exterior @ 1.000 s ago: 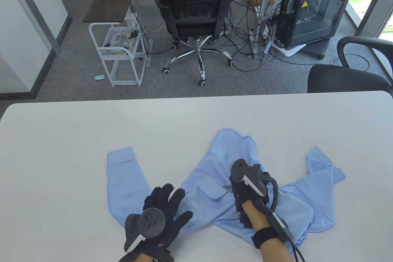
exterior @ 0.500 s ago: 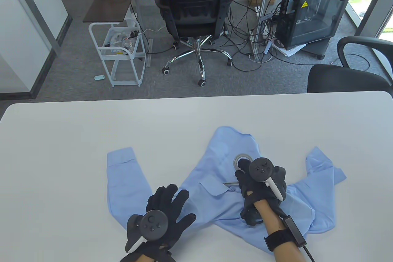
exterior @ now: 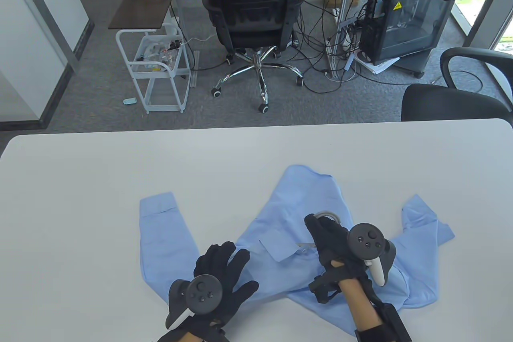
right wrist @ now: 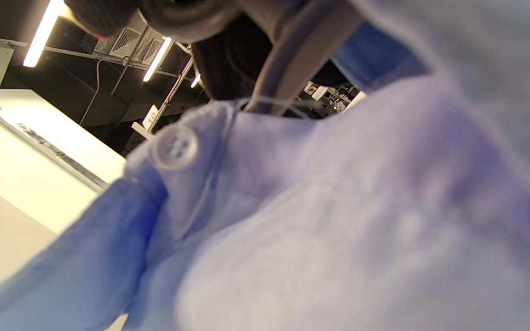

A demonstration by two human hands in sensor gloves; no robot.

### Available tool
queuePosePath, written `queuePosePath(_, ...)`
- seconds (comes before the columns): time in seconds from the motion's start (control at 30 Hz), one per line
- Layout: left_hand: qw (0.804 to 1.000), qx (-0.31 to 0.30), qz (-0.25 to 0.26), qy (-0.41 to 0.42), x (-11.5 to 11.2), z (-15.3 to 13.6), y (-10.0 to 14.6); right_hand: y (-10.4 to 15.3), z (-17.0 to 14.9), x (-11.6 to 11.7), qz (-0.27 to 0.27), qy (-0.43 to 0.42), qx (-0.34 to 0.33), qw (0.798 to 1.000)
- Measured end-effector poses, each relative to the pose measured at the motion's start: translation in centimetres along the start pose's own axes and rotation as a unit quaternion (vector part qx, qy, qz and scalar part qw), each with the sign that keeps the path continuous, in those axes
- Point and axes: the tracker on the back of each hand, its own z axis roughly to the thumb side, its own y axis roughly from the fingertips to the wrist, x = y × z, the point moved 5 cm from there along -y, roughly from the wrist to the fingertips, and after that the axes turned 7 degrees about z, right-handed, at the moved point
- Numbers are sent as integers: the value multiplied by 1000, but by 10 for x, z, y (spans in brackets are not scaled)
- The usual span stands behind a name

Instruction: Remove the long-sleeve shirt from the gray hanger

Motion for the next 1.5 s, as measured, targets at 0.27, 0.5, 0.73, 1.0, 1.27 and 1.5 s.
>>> queuePosePath(0.27, 999, -29, 24, -1, 5, 13, 3, 31, 42, 9, 44, 1, -143, 989)
queuePosePath(0.5, 995, -77, 59, -4, 15, 32, 11, 51, 62, 40, 112, -12, -214, 970)
queuePosePath(0.73, 984, -144, 82, -58, 18, 58, 21, 58, 67, 49, 93, -7, -235, 968)
queuePosePath(1.0, 975, -194, 101, -42, 20, 71, 27, 74, 83, 45, 15, 42, -279, 959)
queuePosePath(1.27, 971, -197, 128, -40, 22, 72, 28, 79, 84, 48, -6, 38, -293, 955)
queuePosePath(1.5, 970, -191, 142, -42, 22, 70, 27, 81, 84, 47, -16, 11, -300, 954)
